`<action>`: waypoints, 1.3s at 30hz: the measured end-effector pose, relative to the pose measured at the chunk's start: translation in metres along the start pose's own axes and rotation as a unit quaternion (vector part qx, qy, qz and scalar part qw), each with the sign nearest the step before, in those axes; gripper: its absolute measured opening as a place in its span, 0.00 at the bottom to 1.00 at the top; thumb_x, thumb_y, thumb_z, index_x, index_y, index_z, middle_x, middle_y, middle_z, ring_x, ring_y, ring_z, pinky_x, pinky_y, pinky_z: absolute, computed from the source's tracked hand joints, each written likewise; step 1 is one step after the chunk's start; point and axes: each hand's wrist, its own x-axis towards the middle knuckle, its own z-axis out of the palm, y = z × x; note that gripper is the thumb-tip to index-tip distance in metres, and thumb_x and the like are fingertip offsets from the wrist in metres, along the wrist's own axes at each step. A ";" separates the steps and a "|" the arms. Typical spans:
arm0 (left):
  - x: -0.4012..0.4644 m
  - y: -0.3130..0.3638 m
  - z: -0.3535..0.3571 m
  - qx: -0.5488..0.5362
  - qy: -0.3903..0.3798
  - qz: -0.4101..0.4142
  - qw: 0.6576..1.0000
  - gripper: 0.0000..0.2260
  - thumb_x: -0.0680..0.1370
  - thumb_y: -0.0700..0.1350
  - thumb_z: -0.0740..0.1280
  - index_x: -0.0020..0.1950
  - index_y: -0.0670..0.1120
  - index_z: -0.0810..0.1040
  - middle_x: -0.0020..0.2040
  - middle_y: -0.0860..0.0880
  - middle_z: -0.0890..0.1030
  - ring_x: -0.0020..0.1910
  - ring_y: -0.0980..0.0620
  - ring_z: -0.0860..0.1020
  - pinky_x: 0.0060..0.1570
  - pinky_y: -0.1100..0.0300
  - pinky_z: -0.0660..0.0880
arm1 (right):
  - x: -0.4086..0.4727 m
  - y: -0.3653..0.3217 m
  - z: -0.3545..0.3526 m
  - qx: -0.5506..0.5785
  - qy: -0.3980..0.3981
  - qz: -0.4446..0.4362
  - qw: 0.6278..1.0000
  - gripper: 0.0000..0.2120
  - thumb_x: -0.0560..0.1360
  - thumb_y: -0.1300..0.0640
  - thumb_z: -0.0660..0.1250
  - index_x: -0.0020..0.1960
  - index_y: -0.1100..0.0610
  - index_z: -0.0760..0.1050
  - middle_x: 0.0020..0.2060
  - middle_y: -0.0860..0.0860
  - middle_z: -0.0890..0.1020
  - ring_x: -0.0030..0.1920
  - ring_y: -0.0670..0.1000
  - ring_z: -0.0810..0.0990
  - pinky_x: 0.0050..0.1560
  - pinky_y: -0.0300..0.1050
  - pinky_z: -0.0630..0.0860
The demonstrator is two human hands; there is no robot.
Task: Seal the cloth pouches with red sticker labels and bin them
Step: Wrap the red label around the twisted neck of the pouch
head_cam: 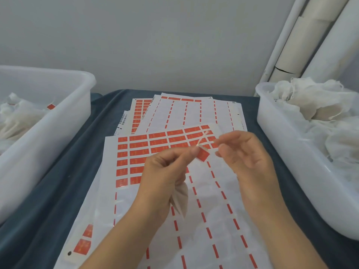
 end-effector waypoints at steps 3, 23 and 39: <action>-0.001 -0.001 0.001 -0.082 -0.002 -0.045 0.996 0.12 0.57 0.56 0.72 0.32 0.50 0.84 0.22 0.51 0.69 0.23 0.57 0.64 0.24 0.69 0.65 | -0.001 0.002 0.007 -0.003 -0.004 0.002 1.000 0.11 0.63 0.48 0.69 0.44 0.49 0.76 0.43 0.36 0.82 0.47 0.37 0.80 0.40 0.24 0.73; -0.004 -0.004 0.003 -0.122 -0.054 -0.018 0.991 0.11 0.59 0.55 0.71 0.33 0.49 0.84 0.21 0.51 0.68 0.23 0.57 0.63 0.24 0.68 0.65 | -0.001 0.007 0.005 0.041 -0.010 -0.004 0.999 0.08 0.63 0.52 0.70 0.42 0.50 0.78 0.40 0.42 0.85 0.42 0.47 0.84 0.41 0.33 0.78; -0.006 -0.017 0.008 0.029 0.050 0.110 0.992 0.10 0.65 0.59 0.66 0.40 0.59 0.83 0.34 0.56 0.81 0.34 0.61 0.77 0.32 0.71 0.73 | -0.006 0.020 0.013 -0.069 0.023 -0.053 0.996 0.09 0.67 0.46 0.68 0.45 0.47 0.77 0.42 0.36 0.82 0.42 0.40 0.82 0.39 0.26 0.74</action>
